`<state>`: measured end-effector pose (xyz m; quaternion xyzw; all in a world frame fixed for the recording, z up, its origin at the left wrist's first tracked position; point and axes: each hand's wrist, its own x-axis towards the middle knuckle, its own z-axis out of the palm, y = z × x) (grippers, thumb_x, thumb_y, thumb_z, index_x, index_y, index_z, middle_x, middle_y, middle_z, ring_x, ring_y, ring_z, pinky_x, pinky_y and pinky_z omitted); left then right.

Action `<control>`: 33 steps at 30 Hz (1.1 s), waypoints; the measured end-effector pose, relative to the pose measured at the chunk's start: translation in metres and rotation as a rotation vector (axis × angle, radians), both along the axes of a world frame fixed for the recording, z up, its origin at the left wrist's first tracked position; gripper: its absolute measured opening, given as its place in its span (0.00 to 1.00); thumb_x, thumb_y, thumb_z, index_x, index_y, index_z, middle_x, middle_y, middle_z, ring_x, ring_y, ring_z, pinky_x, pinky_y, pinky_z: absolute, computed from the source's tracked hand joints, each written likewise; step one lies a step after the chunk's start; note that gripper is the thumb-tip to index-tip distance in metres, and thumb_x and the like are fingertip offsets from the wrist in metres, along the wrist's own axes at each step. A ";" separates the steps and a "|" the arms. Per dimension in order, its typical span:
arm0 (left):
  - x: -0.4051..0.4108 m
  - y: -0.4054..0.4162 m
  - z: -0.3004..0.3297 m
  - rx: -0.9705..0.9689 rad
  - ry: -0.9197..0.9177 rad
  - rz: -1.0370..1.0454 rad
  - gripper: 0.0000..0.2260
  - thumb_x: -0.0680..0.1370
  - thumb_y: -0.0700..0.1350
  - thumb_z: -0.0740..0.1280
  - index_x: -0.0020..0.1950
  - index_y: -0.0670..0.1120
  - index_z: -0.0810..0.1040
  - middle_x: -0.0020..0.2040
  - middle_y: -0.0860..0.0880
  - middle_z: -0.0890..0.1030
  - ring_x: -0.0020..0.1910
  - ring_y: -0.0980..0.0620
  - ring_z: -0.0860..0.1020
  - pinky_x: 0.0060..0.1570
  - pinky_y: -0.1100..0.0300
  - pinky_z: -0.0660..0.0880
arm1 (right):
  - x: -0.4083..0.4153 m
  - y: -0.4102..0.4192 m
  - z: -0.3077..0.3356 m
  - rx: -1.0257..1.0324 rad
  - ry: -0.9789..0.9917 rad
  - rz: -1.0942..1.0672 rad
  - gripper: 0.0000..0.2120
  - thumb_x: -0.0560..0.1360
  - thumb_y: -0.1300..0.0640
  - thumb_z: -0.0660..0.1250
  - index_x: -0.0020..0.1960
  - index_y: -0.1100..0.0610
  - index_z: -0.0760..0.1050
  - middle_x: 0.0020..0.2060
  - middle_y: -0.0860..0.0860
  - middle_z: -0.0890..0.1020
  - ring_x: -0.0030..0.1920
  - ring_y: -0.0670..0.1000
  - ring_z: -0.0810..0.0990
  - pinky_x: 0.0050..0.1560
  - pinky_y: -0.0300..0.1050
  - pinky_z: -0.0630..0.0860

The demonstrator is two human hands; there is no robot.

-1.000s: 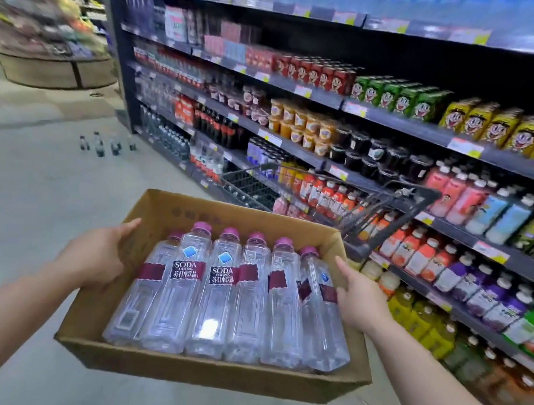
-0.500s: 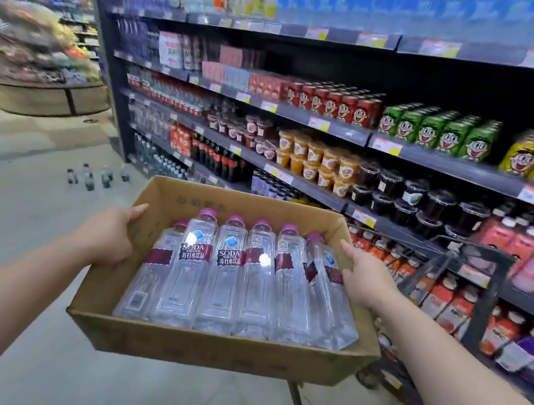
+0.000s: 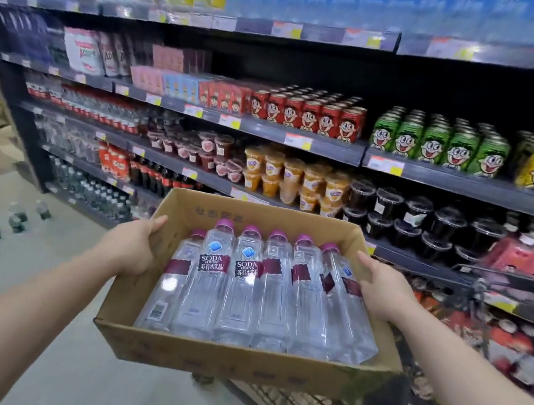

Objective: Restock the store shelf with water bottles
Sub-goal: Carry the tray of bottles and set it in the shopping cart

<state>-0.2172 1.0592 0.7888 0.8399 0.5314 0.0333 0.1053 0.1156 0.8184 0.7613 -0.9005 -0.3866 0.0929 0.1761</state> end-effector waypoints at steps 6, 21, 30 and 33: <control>0.081 0.083 -0.020 -0.011 0.044 -0.190 0.42 0.68 0.36 0.64 0.78 0.59 0.55 0.64 0.46 0.78 0.44 0.48 0.80 0.36 0.56 0.78 | 0.030 0.018 -0.020 -0.030 0.012 -0.189 0.30 0.78 0.63 0.56 0.77 0.43 0.57 0.69 0.53 0.73 0.61 0.56 0.76 0.51 0.43 0.73; 0.250 0.152 -0.159 -0.159 0.059 -0.405 0.37 0.73 0.39 0.66 0.78 0.59 0.56 0.62 0.45 0.79 0.56 0.43 0.79 0.45 0.57 0.74 | 0.115 0.026 -0.130 -0.143 0.064 -0.412 0.29 0.78 0.62 0.59 0.77 0.48 0.59 0.60 0.58 0.80 0.56 0.60 0.79 0.52 0.49 0.76; 0.288 0.161 -0.242 -0.234 0.064 -0.494 0.36 0.73 0.41 0.66 0.78 0.57 0.57 0.57 0.42 0.83 0.54 0.40 0.81 0.47 0.53 0.76 | 0.121 0.027 -0.211 -0.196 0.137 -0.549 0.28 0.80 0.58 0.58 0.77 0.44 0.57 0.56 0.57 0.83 0.51 0.60 0.81 0.39 0.44 0.65; 0.295 0.166 -0.269 -0.279 0.070 -0.494 0.35 0.74 0.42 0.66 0.78 0.59 0.57 0.54 0.41 0.83 0.49 0.39 0.82 0.44 0.52 0.77 | 0.120 0.029 -0.238 -0.155 0.209 -0.594 0.27 0.80 0.55 0.59 0.76 0.43 0.58 0.55 0.57 0.83 0.52 0.60 0.82 0.41 0.42 0.66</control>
